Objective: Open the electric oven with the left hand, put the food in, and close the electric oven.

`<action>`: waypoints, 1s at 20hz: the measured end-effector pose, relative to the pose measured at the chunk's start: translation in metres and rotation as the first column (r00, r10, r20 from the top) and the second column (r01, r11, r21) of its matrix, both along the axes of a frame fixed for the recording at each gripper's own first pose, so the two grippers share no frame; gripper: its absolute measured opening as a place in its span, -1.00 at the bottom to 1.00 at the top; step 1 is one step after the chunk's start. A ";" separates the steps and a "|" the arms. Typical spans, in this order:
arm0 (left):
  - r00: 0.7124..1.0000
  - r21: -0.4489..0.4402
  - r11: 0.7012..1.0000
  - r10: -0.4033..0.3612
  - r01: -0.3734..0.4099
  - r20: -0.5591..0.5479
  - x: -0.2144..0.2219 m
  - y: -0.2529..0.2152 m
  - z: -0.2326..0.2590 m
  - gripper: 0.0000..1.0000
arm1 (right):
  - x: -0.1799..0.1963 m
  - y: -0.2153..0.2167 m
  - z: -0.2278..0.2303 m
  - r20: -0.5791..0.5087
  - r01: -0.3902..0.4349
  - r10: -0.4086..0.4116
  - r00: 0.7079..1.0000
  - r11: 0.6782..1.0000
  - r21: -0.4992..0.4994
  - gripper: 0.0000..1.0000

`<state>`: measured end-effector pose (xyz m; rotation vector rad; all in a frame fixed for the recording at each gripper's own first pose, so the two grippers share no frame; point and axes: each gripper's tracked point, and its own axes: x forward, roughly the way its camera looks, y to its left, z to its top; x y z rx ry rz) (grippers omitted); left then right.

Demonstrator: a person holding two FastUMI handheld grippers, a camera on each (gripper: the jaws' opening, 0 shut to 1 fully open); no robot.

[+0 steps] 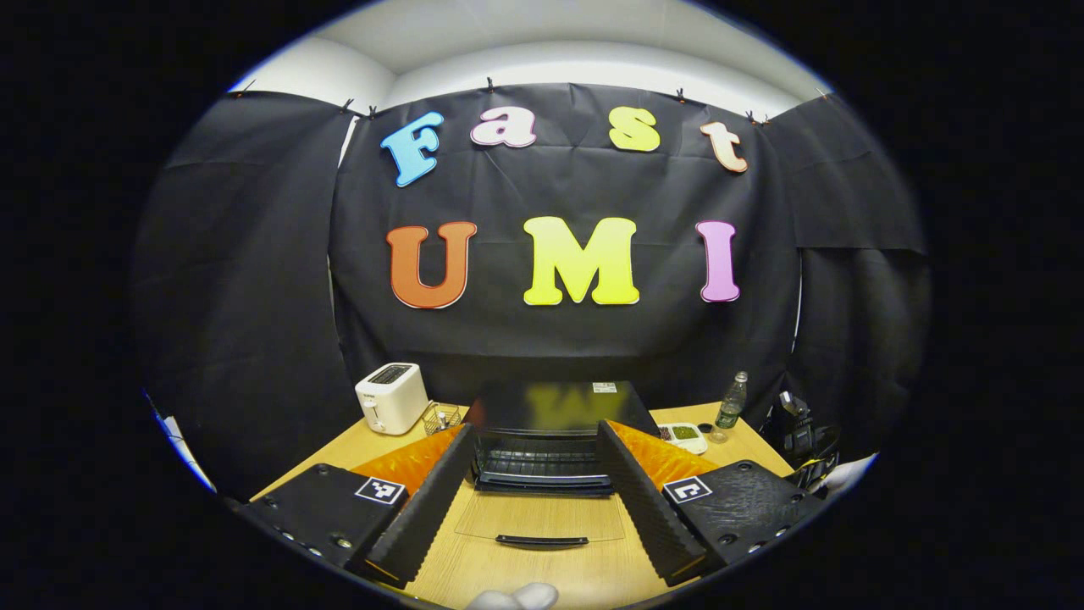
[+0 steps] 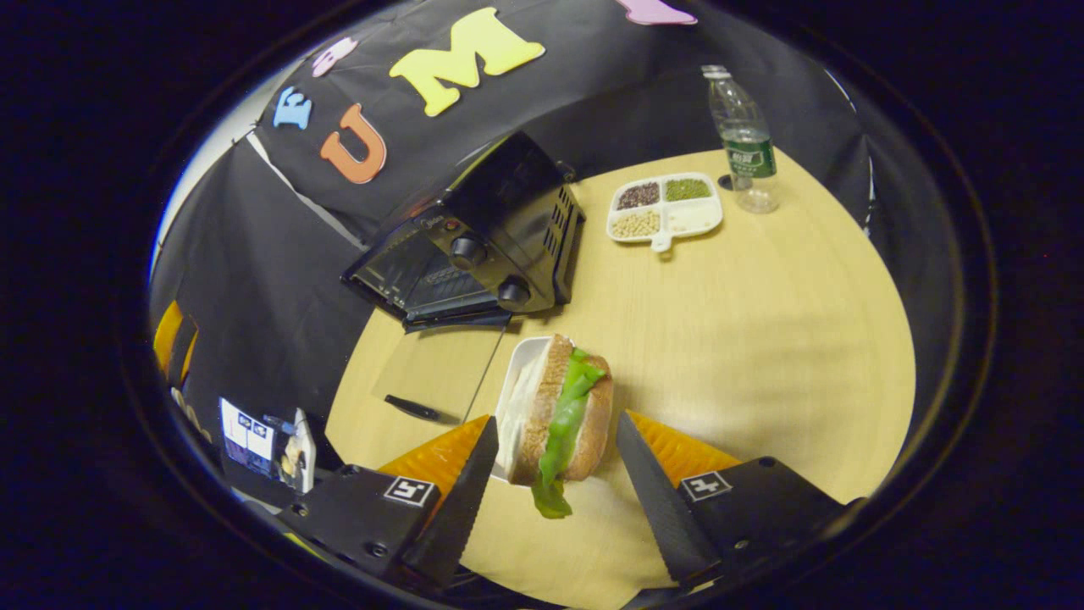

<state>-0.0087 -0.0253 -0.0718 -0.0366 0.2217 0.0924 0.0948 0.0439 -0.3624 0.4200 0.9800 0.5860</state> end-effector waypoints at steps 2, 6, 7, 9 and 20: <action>1.000 0.006 1.000 0.010 -0.010 0.006 0.003 -0.002 0.004 0.91 | 0.002 0.008 -0.006 -0.055 -0.023 0.025 0.998 0.999 0.032 0.45; 0.999 0.011 0.999 0.034 -0.034 0.001 0.002 -0.001 0.006 0.90 | 0.005 0.012 -0.007 -0.131 -0.032 0.044 0.990 0.995 0.091 0.00; 0.999 0.011 0.999 0.038 -0.038 0.001 0.001 0.000 0.005 0.91 | 0.007 0.012 -0.008 -0.139 -0.025 0.039 0.990 0.995 0.098 -0.03; 0.999 0.012 0.999 0.043 -0.043 -0.002 0.000 0.001 0.004 0.89 | 0.007 0.014 -0.007 -0.140 -0.025 0.039 0.989 0.995 0.101 -0.26; 1.000 0.010 1.000 -0.002 0.002 -0.006 -0.011 0.029 -0.004 0.90 | 0.001 0.063 0.076 0.001 0.092 -0.093 0.996 0.982 0.167 -0.33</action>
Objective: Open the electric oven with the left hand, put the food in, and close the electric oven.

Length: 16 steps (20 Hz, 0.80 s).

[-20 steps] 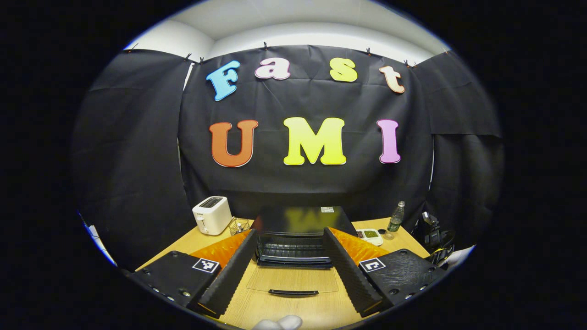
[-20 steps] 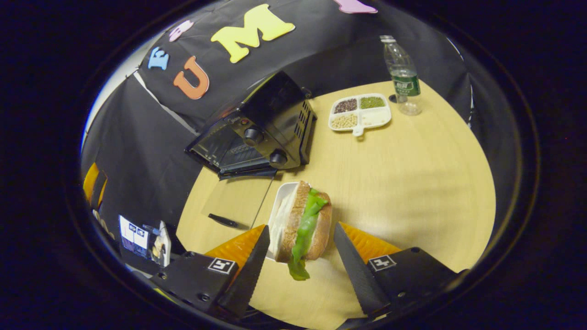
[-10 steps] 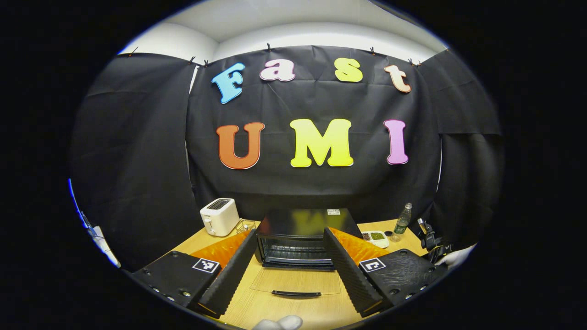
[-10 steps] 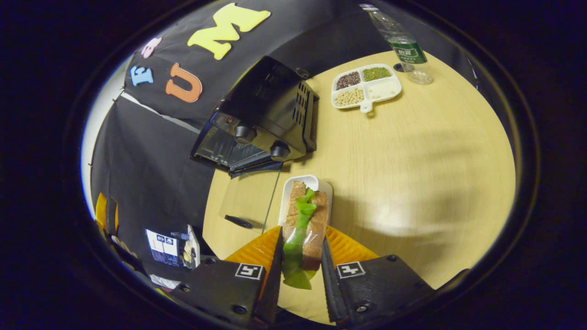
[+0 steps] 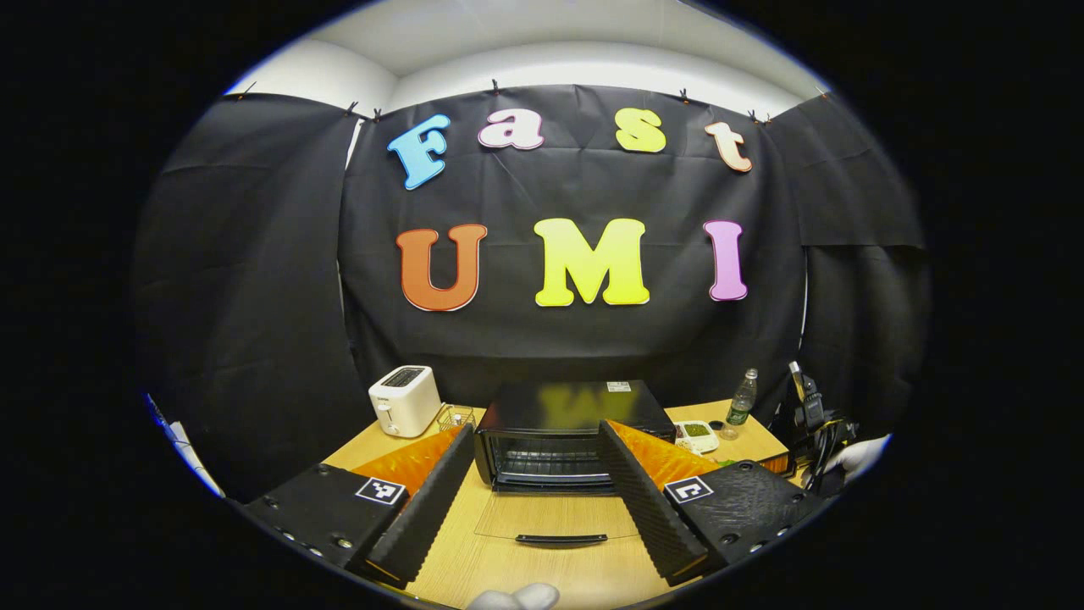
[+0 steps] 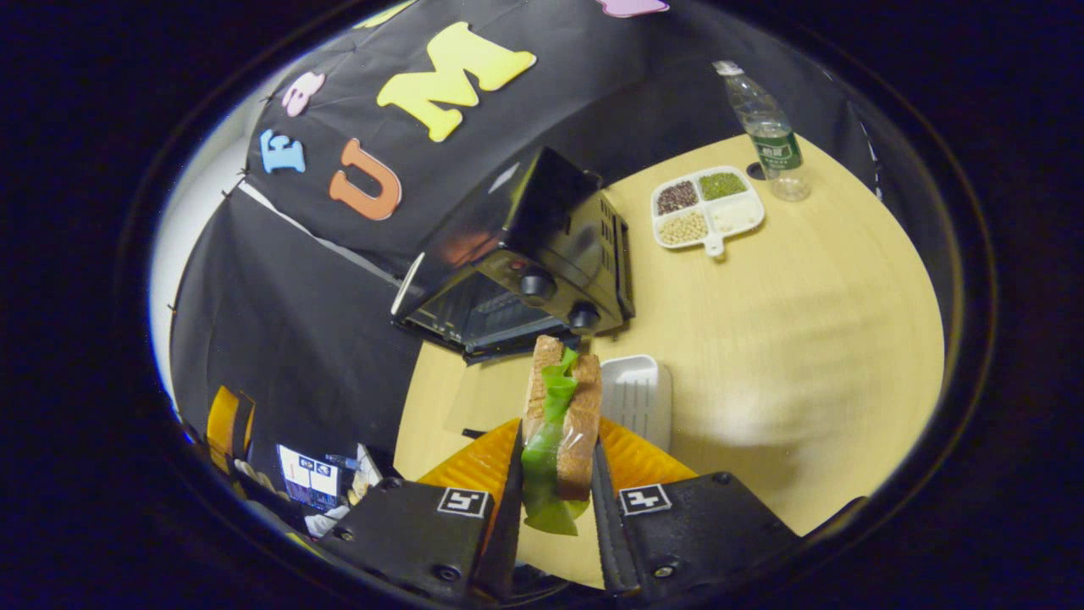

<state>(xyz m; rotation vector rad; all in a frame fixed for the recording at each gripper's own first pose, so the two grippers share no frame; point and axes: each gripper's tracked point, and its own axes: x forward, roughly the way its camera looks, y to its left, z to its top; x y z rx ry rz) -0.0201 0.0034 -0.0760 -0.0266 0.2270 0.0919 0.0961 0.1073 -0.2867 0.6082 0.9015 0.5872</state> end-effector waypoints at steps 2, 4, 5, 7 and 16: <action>1.000 -0.001 1.000 -0.019 0.019 -0.001 -0.003 0.007 -0.001 0.91 | -0.003 0.023 0.013 0.021 0.041 -0.041 0.999 0.998 0.040 -0.33; 0.999 0.003 0.999 -0.041 0.041 0.010 -0.007 0.012 0.001 0.91 | -0.005 0.046 0.019 0.034 0.085 -0.088 0.996 0.993 0.078 -0.33; 0.999 0.006 0.999 -0.050 0.050 0.019 -0.008 0.015 0.003 0.91 | -0.005 0.058 0.019 0.039 0.107 -0.111 0.993 0.991 0.086 -0.34; 0.997 0.012 0.998 -0.069 0.069 0.042 -0.010 0.018 0.007 0.91 | -0.003 0.083 0.015 0.053 0.154 -0.159 0.986 0.984 0.092 -0.34; 0.993 0.041 0.993 -0.113 0.112 0.028 -0.020 0.035 -0.010 0.91 | 0.050 0.176 -0.011 0.061 0.404 -0.422 0.905 0.894 0.193 -0.33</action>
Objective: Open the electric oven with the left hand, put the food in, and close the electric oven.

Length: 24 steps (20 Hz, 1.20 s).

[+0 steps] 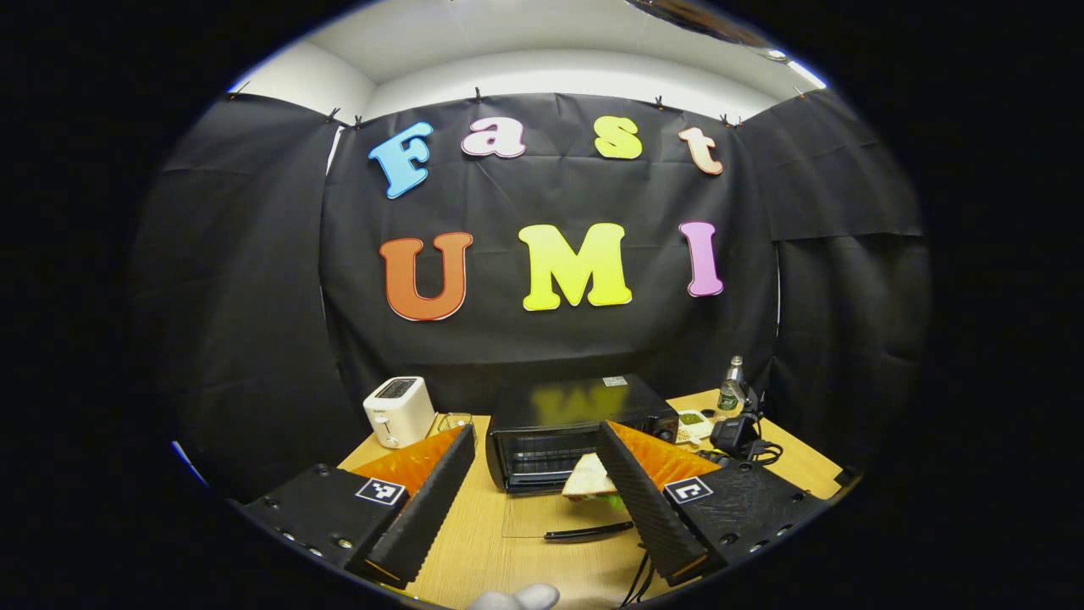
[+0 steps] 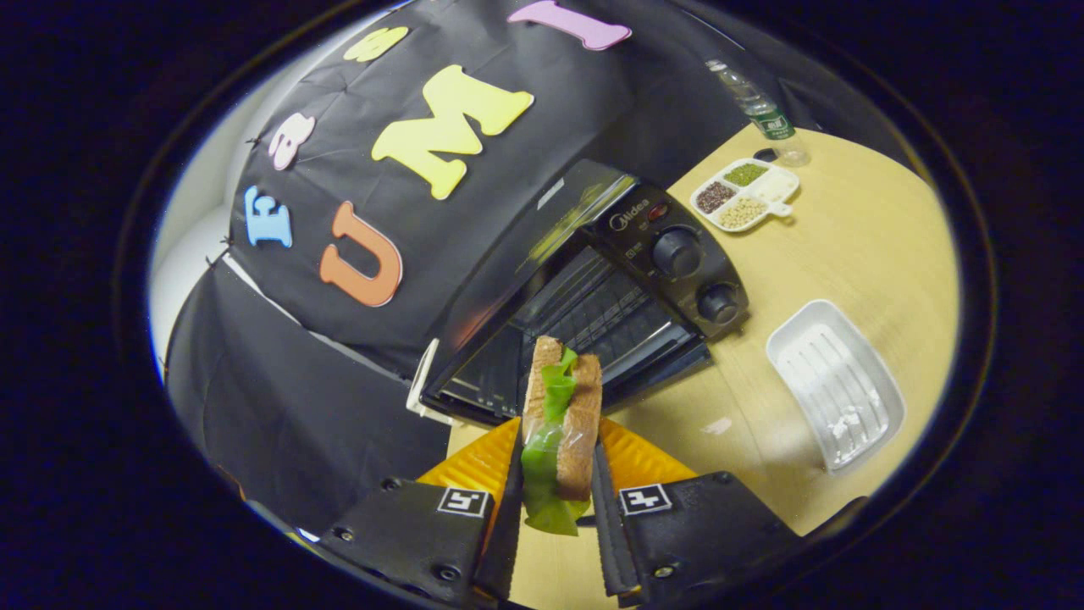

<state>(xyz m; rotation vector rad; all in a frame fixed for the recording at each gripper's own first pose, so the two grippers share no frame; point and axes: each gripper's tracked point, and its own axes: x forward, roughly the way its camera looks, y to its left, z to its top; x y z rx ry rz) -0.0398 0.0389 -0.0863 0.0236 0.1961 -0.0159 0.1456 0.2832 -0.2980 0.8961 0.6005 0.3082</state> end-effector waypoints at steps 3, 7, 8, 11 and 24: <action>1.000 0.012 1.000 0.006 -0.006 -0.023 -0.002 0.009 -0.011 0.90 | 0.023 0.027 -0.008 -0.026 0.079 -0.076 0.997 0.992 0.095 -0.34; 0.999 0.026 1.000 0.019 -0.018 -0.031 -0.001 0.022 -0.019 0.91 | 0.053 0.052 -0.015 -0.023 0.157 -0.155 0.988 0.976 0.154 -0.34; 0.999 0.025 0.999 0.022 -0.021 -0.035 -0.001 0.024 -0.022 0.91 | 0.061 0.055 -0.017 -0.029 0.174 -0.172 0.985 0.971 0.166 -0.34; 0.999 0.021 0.999 0.028 -0.028 -0.043 0.000 0.029 -0.028 0.91 | 0.088 0.054 -0.021 -0.034 0.236 -0.233 0.972 0.957 0.171 -0.34; 0.997 -0.022 0.998 0.050 -0.052 -0.060 0.007 0.043 -0.040 0.91 | 0.124 0.041 -0.027 0.109 0.211 -0.190 0.976 0.951 -0.227 -0.10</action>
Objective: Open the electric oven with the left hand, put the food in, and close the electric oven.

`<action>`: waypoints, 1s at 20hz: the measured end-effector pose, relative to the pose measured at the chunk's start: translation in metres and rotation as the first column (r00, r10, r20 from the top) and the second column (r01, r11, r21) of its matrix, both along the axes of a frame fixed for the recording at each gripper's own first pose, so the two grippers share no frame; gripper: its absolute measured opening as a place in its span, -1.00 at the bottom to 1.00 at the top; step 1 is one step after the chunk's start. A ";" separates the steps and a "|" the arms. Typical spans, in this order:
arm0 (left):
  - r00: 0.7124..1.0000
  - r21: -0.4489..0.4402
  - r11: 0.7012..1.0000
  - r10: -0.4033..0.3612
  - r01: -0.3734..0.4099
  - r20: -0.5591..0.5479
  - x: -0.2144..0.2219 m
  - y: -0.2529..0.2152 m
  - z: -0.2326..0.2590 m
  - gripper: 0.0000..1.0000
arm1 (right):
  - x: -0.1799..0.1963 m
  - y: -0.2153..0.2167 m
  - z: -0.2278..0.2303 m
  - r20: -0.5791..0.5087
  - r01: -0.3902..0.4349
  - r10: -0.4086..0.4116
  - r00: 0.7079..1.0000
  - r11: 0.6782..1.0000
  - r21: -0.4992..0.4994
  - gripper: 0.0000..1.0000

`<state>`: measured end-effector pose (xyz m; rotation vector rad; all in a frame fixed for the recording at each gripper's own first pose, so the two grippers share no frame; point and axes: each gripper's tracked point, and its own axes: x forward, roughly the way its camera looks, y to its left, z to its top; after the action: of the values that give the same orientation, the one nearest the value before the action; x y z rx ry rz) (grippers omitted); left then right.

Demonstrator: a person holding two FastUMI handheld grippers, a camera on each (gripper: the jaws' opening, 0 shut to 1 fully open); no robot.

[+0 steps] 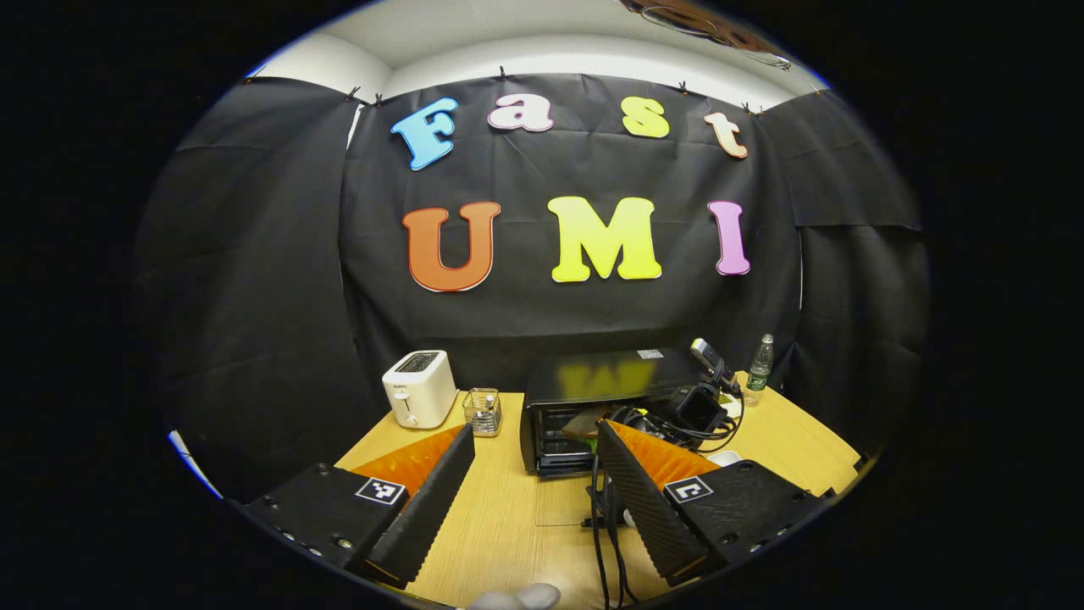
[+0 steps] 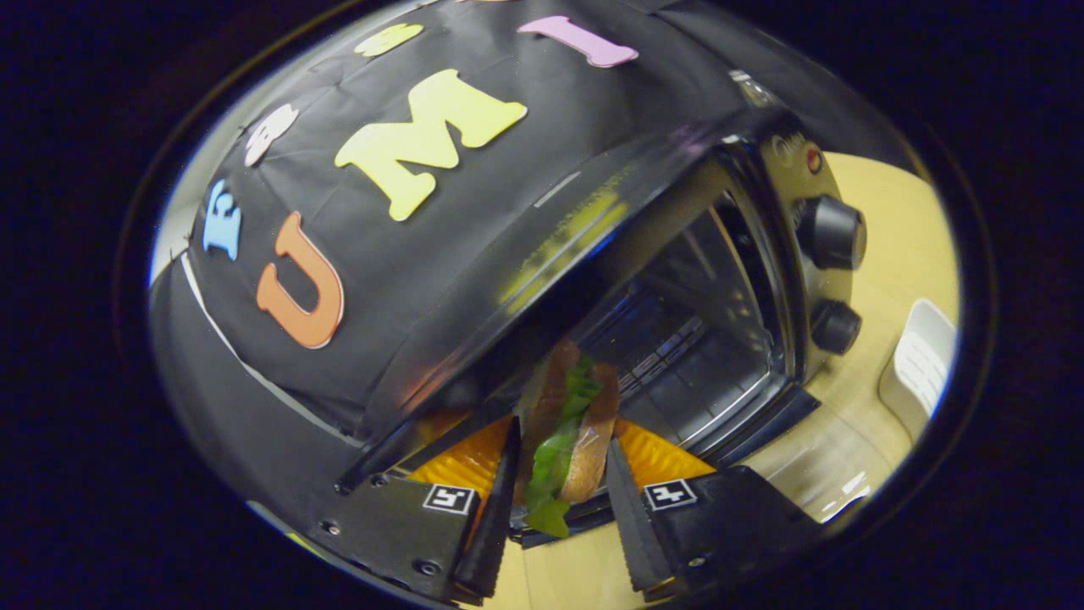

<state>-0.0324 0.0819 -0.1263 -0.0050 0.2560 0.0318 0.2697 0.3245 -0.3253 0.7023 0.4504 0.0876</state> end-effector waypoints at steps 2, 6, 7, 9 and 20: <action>1.000 -0.002 1.000 0.000 0.000 0.002 0.001 -0.003 0.000 0.91 | -0.001 -0.007 -0.008 -0.009 -0.021 0.020 1.000 0.997 -0.075 0.17; 1.000 -0.001 1.000 0.003 -0.003 0.009 0.005 -0.005 0.000 0.91 | -0.007 -0.025 -0.017 -0.028 -0.037 0.033 0.999 0.981 -0.190 1.00; 1.000 -0.001 1.000 0.004 -0.004 0.009 0.006 -0.006 -0.001 0.91 | -0.008 -0.031 -0.015 -0.021 -0.037 0.033 0.999 0.974 -0.221 0.79; 1.000 -0.005 1.000 0.005 -0.005 0.009 0.007 -0.007 -0.001 0.91 | -0.012 -0.041 -0.013 -0.011 -0.042 0.041 0.999 0.961 -0.272 0.79; 1.000 0.015 1.000 0.011 -0.011 -0.005 0.009 -0.010 -0.006 0.91 | -0.086 -0.093 0.064 0.048 -0.133 0.167 0.985 0.901 -0.414 0.80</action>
<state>-0.0230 0.0716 -0.1327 0.0089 0.2608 0.0447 0.1840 0.2316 -0.2617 0.2478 0.4256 0.1619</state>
